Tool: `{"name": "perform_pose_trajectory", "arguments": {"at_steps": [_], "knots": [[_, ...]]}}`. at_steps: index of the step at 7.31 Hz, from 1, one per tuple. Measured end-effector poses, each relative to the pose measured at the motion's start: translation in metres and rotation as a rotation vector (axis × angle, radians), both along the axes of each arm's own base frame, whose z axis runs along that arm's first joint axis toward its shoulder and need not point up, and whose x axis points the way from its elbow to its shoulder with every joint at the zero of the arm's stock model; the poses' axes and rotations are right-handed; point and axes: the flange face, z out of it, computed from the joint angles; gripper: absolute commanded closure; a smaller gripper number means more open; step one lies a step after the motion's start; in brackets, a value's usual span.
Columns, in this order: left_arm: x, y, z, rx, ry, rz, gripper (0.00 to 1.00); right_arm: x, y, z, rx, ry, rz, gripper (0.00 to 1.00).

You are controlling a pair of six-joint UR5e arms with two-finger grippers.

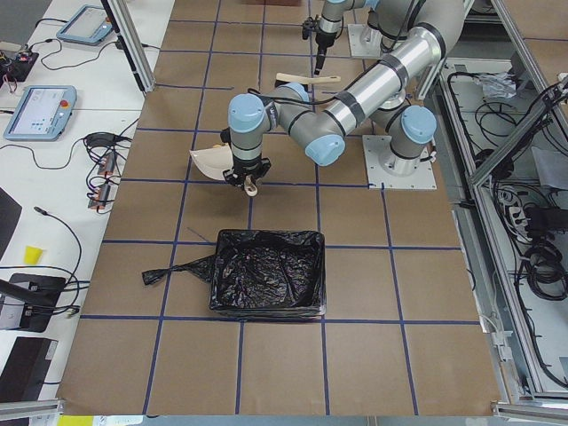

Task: Sweep and dump trash in nearest bin
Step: 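Grasp the white brush handle with the right gripper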

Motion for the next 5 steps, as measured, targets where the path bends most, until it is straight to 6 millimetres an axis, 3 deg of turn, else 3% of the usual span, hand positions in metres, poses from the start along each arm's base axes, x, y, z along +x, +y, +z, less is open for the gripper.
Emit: {"name": "perform_pose_trajectory", "arguments": {"at_steps": [2, 5], "knots": [[0.029, -0.027, -0.009, 0.026, -0.026, -0.062, 0.94, 0.005, -0.004, -0.015, -0.013, 0.019, -0.007, 0.0], [0.039, -0.037, -0.022, 0.059, -0.017, -0.102, 0.94, 0.005, -0.001, -0.029, 0.005, 0.037, -0.038, 0.0]]}}
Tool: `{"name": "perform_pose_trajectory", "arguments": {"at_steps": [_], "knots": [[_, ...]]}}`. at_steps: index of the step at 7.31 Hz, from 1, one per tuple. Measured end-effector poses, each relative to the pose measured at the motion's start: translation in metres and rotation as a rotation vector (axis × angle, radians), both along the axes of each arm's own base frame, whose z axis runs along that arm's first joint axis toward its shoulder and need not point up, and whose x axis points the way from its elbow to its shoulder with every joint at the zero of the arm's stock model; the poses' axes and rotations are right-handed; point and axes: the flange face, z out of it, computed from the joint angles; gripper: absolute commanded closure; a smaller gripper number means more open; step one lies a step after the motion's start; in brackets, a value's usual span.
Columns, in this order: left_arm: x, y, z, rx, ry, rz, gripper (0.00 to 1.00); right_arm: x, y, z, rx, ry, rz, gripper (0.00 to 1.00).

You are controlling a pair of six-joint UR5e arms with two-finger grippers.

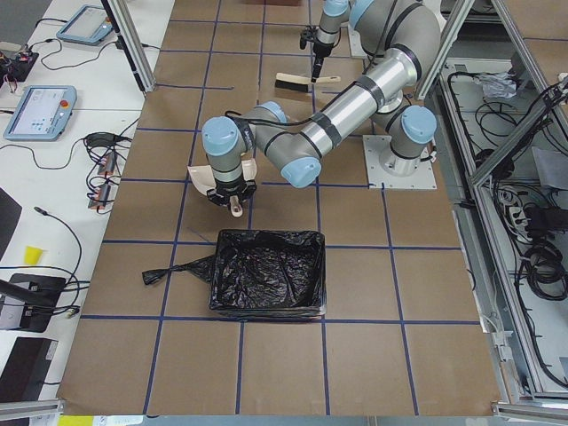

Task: Sweep and dump trash in nearest bin
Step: 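Grasp the white brush handle with the right gripper, then lift the brush with the right gripper and hold the dustpan still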

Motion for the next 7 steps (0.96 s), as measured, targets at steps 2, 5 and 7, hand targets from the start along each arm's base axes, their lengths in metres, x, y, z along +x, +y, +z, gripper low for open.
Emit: {"name": "perform_pose_trajectory", "arguments": {"at_steps": [2, 5, 7], "knots": [[-0.007, 0.005, 0.008, 0.01, 0.016, -0.009, 0.94, -0.001, 0.008, -0.013, 0.024, 0.013, -0.037, 0.0], [-0.031, 0.0, 0.013, 0.02, 0.026, 0.013, 0.94, 0.0, 0.011, -0.015, 0.031, 0.004, -0.073, 0.0], [-0.041, 0.002, 0.008, 0.032, 0.031, -0.009, 0.94, 0.002, 0.013, -0.009, 0.02, -0.01, -0.07, 0.0]]}}
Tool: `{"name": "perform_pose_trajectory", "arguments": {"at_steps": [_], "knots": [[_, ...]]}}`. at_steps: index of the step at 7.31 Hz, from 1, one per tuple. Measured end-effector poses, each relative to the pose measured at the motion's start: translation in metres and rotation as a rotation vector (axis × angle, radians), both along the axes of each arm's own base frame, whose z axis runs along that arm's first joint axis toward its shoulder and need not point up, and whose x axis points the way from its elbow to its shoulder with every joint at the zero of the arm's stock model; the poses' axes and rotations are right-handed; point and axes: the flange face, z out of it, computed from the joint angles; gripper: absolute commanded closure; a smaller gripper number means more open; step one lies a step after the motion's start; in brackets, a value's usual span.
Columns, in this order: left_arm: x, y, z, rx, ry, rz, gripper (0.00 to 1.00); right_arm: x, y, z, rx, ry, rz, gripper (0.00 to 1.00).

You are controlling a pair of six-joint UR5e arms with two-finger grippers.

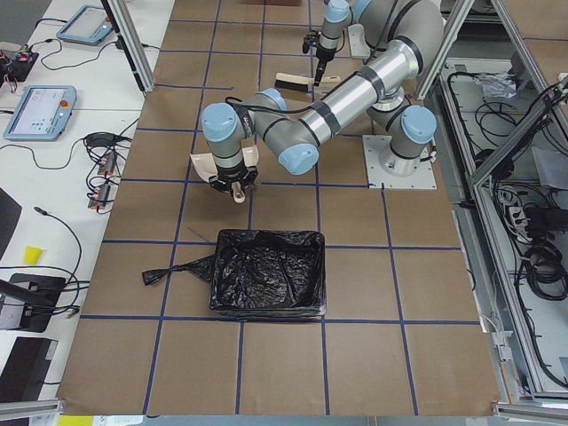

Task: Sweep and dump trash in nearest bin
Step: 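Lift the brush with the right gripper and hold the dustpan still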

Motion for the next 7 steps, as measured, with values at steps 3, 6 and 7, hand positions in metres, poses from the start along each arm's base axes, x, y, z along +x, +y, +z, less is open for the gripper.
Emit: {"name": "perform_pose_trajectory", "arguments": {"at_steps": [3, 6, 7], "knots": [[0.034, 0.01, -0.004, -0.009, -0.024, -0.051, 0.94, 0.007, 0.011, 0.005, -0.009, -0.015, -0.015, 0.0], [0.057, 0.0, -0.035, -0.006, -0.087, -0.063, 0.94, 0.008, 0.015, 0.001, 0.01, -0.019, -0.059, 0.01], [0.057, -0.001, -0.041, -0.001, -0.087, -0.067, 0.94, 0.007, 0.017, -0.002, 0.017, -0.016, -0.064, 0.03]]}}
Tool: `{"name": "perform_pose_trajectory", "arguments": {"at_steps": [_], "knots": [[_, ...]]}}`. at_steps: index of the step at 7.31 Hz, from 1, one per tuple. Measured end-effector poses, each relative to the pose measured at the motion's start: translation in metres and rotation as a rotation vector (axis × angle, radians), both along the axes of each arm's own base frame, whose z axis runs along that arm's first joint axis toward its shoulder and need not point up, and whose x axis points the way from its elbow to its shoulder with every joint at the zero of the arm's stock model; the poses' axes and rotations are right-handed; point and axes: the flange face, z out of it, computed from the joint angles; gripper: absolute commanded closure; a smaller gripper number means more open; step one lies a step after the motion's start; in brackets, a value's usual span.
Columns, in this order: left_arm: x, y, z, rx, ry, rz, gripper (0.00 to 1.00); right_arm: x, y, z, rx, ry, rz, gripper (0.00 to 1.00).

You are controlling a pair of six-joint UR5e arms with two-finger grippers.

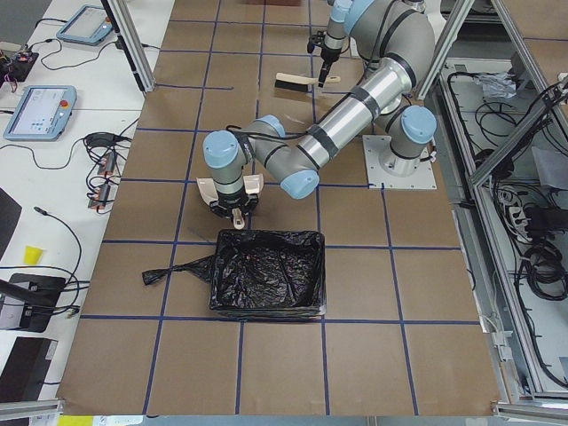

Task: Sweep and dump trash in nearest bin
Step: 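Lift the brush with the right gripper and hold the dustpan still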

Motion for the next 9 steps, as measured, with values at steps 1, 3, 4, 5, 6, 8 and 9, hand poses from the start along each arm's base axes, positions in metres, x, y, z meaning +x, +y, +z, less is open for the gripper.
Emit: {"name": "perform_pose_trajectory", "arguments": {"at_steps": [1, 3, 4, 5, 6, 8, 9], "knots": [[-0.002, -0.001, -0.003, 0.004, 0.003, -0.007, 0.94, -0.001, 0.001, -0.002, 0.005, 0.003, -0.002, 0.13], [-0.009, -0.003, -0.007, 0.014, 0.012, -0.021, 0.94, -0.003, 0.0, -0.005, 0.012, 0.007, -0.004, 0.62], [-0.017, -0.007, -0.006, 0.015, 0.013, -0.035, 0.94, -0.003, 0.0, -0.006, 0.023, 0.002, 0.0, 0.77], [-0.027, -0.012, -0.005, 0.014, 0.013, -0.05, 0.94, -0.001, 0.001, -0.006, 0.04, -0.014, 0.004, 0.84], [-0.032, -0.015, -0.006, 0.013, 0.013, -0.06, 0.94, -0.001, 0.0, -0.005, 0.051, -0.031, 0.004, 0.85], [-0.039, -0.018, -0.011, 0.018, 0.02, -0.072, 0.93, -0.003, -0.004, -0.002, 0.051, -0.044, 0.014, 0.85], [-0.041, -0.019, -0.014, 0.022, 0.024, -0.073, 0.93, -0.003, -0.006, 0.0, 0.047, -0.047, 0.023, 0.85]]}}
